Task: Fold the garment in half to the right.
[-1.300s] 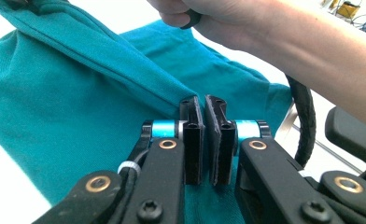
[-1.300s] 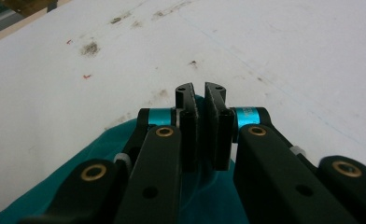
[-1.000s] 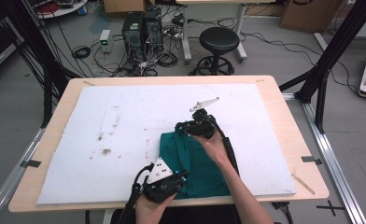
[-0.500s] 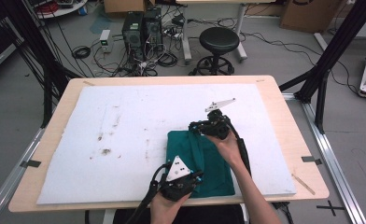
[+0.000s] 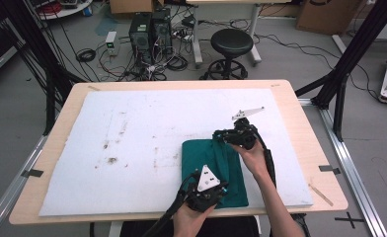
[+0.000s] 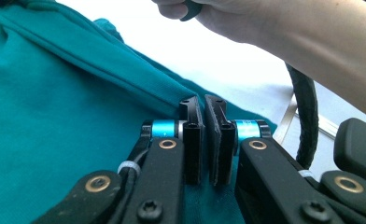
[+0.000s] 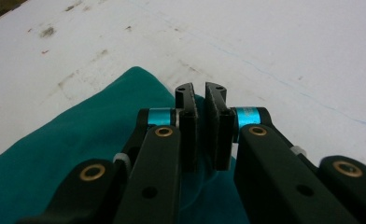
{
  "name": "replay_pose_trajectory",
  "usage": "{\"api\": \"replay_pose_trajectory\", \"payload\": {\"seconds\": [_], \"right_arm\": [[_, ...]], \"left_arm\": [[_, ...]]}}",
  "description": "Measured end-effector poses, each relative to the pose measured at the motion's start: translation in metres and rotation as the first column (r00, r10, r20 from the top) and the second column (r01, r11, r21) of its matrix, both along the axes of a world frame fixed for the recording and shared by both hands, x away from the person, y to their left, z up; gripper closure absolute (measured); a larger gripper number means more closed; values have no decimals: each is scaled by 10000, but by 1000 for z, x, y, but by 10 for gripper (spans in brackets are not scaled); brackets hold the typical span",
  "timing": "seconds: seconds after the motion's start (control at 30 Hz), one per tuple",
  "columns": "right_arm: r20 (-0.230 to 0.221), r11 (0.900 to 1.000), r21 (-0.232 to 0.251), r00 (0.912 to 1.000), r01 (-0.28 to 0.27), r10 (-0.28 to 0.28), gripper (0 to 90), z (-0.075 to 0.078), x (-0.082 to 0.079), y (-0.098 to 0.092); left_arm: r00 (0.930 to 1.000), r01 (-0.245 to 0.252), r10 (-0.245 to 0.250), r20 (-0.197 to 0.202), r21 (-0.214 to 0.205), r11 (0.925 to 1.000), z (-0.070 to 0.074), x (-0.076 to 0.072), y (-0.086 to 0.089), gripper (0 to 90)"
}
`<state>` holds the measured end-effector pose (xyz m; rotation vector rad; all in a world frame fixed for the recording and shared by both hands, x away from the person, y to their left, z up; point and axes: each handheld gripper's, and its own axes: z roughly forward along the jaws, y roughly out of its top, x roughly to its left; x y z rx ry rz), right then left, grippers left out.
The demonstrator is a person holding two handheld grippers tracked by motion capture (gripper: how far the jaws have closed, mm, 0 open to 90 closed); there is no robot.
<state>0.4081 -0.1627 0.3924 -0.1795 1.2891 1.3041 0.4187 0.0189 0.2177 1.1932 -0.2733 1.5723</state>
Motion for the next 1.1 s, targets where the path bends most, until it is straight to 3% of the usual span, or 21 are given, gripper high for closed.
{"api": "replay_pose_trajectory", "payload": {"seconds": [0.7,0.8,0.9,1.1], "right_arm": [[-45,9982,569,9999,166,-164,828,-1,10,-19],[29,9948,942,9992,394,-398,762,-4,10,-20],[127,9913,1289,9995,276,-295,662,-7,7,-25],[163,9890,1482,9999,4,-28,503,-14,0,-30]], "left_arm": [[9990,-440,442,-116,159,9989,4,7,-22,846],[9993,-293,301,-203,368,9989,3,6,-21,745],[9994,-277,285,-183,408,9988,2,3,-17,622],[9992,-41,42,397,-43,10000,4,-14,5,548]]}}
